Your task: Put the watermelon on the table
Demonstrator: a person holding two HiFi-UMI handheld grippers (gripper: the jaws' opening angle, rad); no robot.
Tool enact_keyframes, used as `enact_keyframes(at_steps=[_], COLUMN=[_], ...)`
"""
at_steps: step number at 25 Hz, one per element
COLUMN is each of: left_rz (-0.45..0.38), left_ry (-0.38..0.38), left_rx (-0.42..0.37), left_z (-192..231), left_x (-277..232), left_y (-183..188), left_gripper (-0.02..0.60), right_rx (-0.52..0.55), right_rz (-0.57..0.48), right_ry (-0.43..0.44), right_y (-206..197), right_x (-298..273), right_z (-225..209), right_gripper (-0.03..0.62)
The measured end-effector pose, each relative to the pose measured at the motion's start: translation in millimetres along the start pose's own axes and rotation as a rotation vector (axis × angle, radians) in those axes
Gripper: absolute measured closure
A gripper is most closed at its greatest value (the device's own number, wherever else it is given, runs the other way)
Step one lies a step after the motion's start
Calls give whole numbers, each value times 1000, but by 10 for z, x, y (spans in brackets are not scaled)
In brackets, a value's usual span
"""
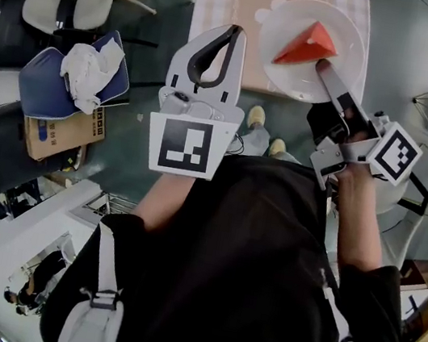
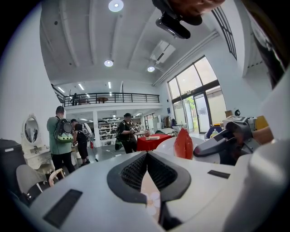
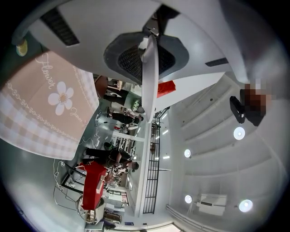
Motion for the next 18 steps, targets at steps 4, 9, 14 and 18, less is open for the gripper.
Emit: enact_keyframes(at_steps=[4,9,14,18], left_rz=[-3,-14,-26,-10], left_ry=[-19,-46,-67,-81], left_rx=[1,-9,-1,4], left_z=[17,37,193,455], left_x=[-25,-69,-150,-255], left_y=[13,39,55,-18], left_gripper=[571,571,571,571], right_rx=[12,20,21,20], right_rz=[-6,-33,-50,-56], right_ry=[-8,-13,-30,-43], right_y=[9,14,59,104], right_x=[-15,-17,-154,-408], right_z=[41,87,97,66], right_gripper=[574,574,574,574])
Point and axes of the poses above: the fingertips, and each gripper's own axes: x backward along the fingers, z to its left, y out of its top, the point moved 9 cm from there along x, backward along the fingers, and after that the axes turned 12 degrees about z, right-handed, at the moved point
